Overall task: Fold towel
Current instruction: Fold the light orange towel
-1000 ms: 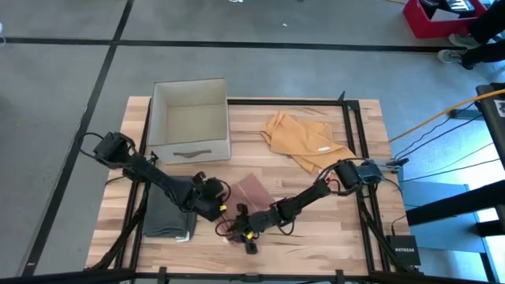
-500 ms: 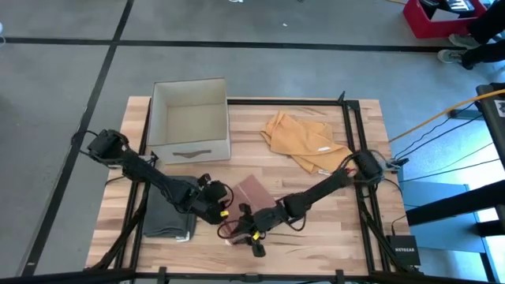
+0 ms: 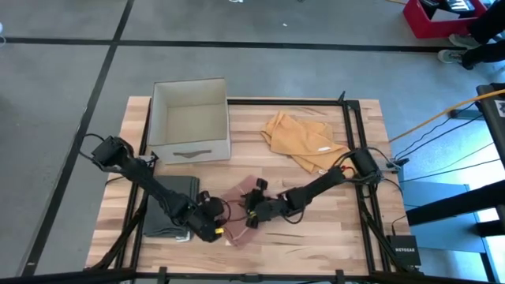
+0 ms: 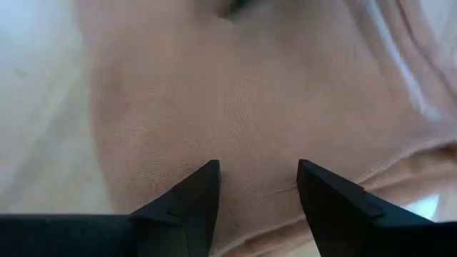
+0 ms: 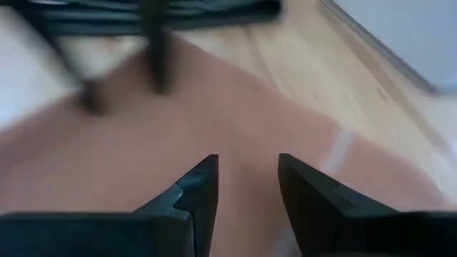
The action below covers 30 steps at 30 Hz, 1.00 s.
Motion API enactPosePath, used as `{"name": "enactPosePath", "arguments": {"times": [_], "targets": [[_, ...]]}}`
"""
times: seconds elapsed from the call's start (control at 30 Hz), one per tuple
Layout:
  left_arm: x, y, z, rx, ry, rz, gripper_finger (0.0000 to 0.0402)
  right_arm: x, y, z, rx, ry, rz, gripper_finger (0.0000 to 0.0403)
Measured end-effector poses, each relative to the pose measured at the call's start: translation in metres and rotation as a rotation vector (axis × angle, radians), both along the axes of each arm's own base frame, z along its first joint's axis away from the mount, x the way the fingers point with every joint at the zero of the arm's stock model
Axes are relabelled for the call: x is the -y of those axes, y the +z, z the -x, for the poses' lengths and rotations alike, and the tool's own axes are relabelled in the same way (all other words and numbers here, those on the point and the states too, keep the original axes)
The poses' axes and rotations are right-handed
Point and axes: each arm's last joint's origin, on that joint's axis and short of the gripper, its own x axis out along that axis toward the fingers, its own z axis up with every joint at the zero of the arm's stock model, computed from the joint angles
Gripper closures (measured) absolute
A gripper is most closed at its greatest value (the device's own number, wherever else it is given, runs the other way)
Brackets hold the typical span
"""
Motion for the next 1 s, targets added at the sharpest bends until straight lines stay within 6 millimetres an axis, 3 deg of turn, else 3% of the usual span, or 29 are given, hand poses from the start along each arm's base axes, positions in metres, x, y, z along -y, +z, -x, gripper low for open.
{"name": "enactPosePath", "arguments": {"times": [0.1, 0.37, 0.53, 0.67, 0.73, 0.9, 1.0], "targets": [[0.007, -0.008, 0.003, -0.026, -0.009, 0.012, 0.0224, 0.012, -0.024, 0.003, -0.006, -0.098, -0.032, 0.0253], [0.016, -0.012, 0.007, -0.028, 0.006, 0.02, 0.0224, 0.021, -0.038, 0.003, -0.029, -0.11, -0.044, 0.0253], [0.017, 0.019, 0.003, 0.015, -0.051, 0.096, 0.0224, 0.016, -0.006, 0.005, -0.007, -0.022, -0.048, 0.0253], [0.012, 0.05, 0.002, 0.104, -0.1, 0.093, 0.0224, 0.01, 0.058, 0.015, 0.069, 0.083, -0.084, 0.0253], [0.007, 0.064, 0.002, 0.151, -0.115, 0.07, 0.0224, 0.008, 0.08, 0.027, 0.024, 0.172, -0.099, 0.0253], [-0.009, 0.081, -0.001, 0.225, -0.082, 0.021, 0.0224, -0.008, 0.108, 0.063, -0.1, 0.266, -0.147, 0.0253], [-0.021, 0.081, -0.008, 0.23, -0.04, -0.02, 0.0224, -0.024, 0.099, 0.078, -0.159, 0.285, -0.137, 0.0253]]}}
